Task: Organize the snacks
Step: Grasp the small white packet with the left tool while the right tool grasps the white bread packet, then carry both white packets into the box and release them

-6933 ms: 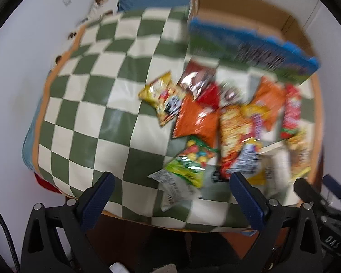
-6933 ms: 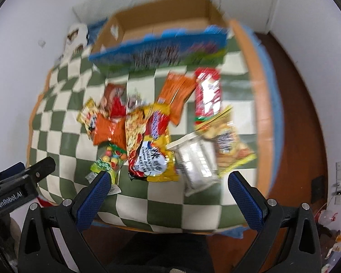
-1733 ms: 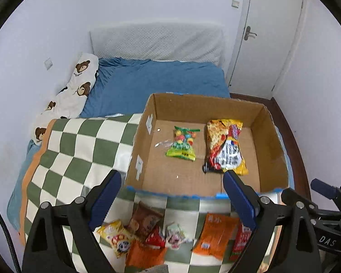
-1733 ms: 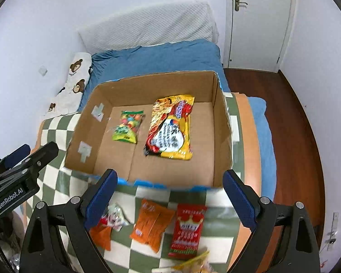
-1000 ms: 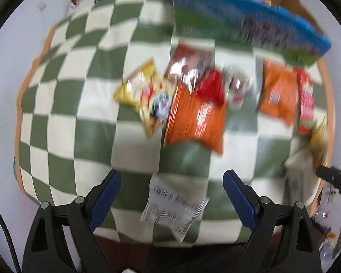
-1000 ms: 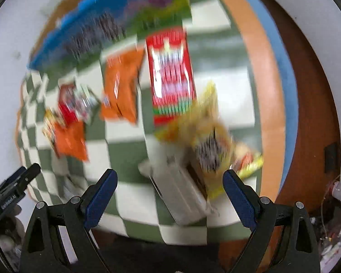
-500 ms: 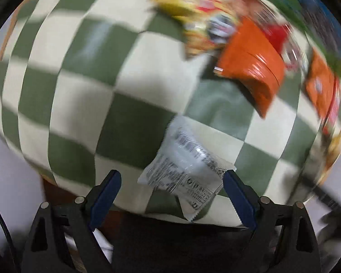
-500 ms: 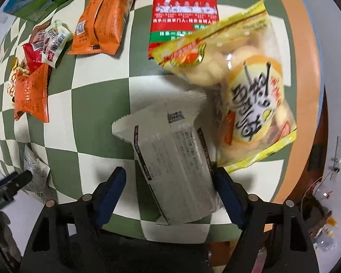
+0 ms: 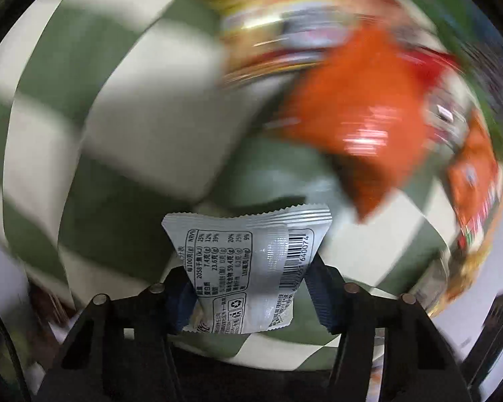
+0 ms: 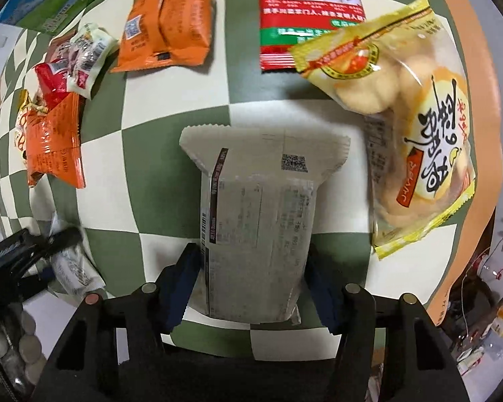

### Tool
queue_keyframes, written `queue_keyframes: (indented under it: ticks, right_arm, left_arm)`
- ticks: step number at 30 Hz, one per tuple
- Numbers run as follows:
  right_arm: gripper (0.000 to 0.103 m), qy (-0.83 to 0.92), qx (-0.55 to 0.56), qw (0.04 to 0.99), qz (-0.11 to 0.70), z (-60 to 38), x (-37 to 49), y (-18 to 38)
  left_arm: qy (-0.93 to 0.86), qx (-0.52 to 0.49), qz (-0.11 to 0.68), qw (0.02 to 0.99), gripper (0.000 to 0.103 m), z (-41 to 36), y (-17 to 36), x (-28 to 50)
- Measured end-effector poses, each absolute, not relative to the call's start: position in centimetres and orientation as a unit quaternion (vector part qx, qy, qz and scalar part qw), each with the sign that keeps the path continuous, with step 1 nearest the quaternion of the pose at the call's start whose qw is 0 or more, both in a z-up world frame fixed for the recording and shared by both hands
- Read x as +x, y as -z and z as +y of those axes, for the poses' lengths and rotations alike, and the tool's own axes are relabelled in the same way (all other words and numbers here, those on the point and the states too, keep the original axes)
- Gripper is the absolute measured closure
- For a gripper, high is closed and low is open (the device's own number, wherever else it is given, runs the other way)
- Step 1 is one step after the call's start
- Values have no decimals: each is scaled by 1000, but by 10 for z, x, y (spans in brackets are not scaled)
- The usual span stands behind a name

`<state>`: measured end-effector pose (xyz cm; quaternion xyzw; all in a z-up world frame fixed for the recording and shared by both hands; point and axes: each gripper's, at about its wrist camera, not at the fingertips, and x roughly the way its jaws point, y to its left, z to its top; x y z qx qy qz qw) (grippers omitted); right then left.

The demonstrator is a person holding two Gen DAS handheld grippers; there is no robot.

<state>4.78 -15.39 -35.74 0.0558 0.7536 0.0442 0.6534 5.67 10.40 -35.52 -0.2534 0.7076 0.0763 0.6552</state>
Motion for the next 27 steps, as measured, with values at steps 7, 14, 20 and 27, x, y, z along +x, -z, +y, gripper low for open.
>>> queue_keyframes:
  ticks: [7, 14, 20, 27]
  right_arm:
    - [37, -72, 40, 655, 751, -139, 43, 355]
    - [39, -45, 48, 656, 752, -149, 57, 367]
    - [42, -75, 68, 668, 737, -147, 47, 338]
    - [42, -138, 86, 708, 687, -141, 68, 257]
  left_arm:
    - [-16, -105, 711, 695, 49, 53, 350, 68]
    - [-21, -91, 710, 698, 58, 36, 354, 59]
    - [4, -87, 683, 726, 60, 23, 314, 58]
    - [54, -113, 611, 782, 60, 22, 208, 96]
